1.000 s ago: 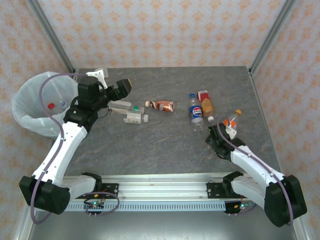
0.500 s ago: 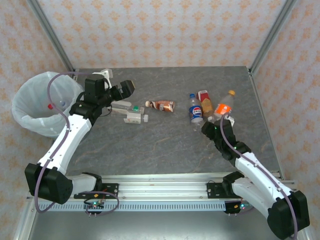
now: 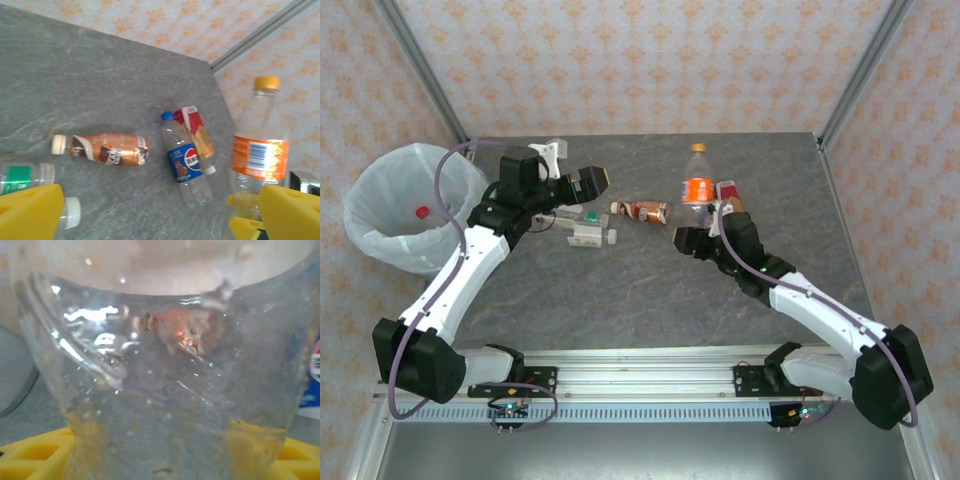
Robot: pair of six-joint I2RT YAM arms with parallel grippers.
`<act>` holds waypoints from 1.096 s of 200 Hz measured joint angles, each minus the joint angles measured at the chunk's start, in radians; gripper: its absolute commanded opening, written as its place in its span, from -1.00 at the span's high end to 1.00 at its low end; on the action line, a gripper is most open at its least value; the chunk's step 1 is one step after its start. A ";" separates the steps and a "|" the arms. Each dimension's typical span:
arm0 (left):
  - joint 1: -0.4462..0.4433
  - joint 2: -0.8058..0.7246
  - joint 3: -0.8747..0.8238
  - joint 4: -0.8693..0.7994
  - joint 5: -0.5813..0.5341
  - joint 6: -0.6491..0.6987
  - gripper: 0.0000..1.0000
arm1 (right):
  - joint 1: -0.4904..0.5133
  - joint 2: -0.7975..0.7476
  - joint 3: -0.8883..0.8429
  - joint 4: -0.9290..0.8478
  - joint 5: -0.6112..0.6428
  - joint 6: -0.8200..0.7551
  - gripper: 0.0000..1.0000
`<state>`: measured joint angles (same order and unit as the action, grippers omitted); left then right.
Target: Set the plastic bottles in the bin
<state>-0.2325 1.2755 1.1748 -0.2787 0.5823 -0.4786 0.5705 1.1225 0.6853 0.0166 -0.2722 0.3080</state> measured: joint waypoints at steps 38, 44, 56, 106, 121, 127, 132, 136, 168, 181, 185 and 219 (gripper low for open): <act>-0.018 0.017 0.000 0.075 0.080 -0.042 -1.00 | 0.089 0.117 0.105 0.032 -0.083 -0.045 -0.14; -0.023 0.026 0.000 0.087 0.092 -0.051 -1.00 | 0.106 0.135 0.121 0.038 -0.097 -0.052 -0.15; -0.032 0.046 0.000 0.109 0.112 -0.070 -1.00 | 0.132 0.160 0.147 0.054 -0.119 -0.063 -0.14; -0.076 0.110 0.001 0.137 0.144 -0.103 -1.00 | 0.204 0.265 0.244 0.093 -0.177 -0.104 -0.16; -0.080 0.111 0.001 0.149 0.147 -0.109 -1.00 | 0.217 0.284 0.255 0.118 -0.194 -0.104 -0.16; -0.082 0.113 0.001 0.153 0.146 -0.111 -1.00 | 0.222 0.291 0.261 0.126 -0.200 -0.104 -0.16; -0.082 0.113 0.001 0.157 0.146 -0.116 -1.00 | 0.226 0.297 0.267 0.135 -0.203 -0.104 -0.16; -0.082 0.113 0.001 0.159 0.146 -0.117 -1.00 | 0.228 0.303 0.271 0.142 -0.206 -0.105 -0.16; -0.082 0.113 0.001 0.172 0.145 -0.130 -0.77 | 0.237 0.316 0.283 0.193 -0.207 -0.103 -0.17; -0.082 0.113 0.001 0.179 0.146 -0.136 -0.65 | 0.237 0.316 0.283 0.209 -0.206 -0.103 -0.18; -0.082 0.113 0.001 0.185 0.147 -0.134 -0.62 | 0.237 0.316 0.283 0.211 -0.205 -0.102 -0.18; -0.089 0.113 0.001 0.201 0.158 -0.147 -0.47 | 0.237 0.320 0.283 0.222 -0.199 -0.100 -0.23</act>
<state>-0.3210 1.3884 1.1759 -0.0772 0.7403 -0.6254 0.8074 1.4429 0.9680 0.2382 -0.4713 0.2085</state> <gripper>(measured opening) 0.751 0.667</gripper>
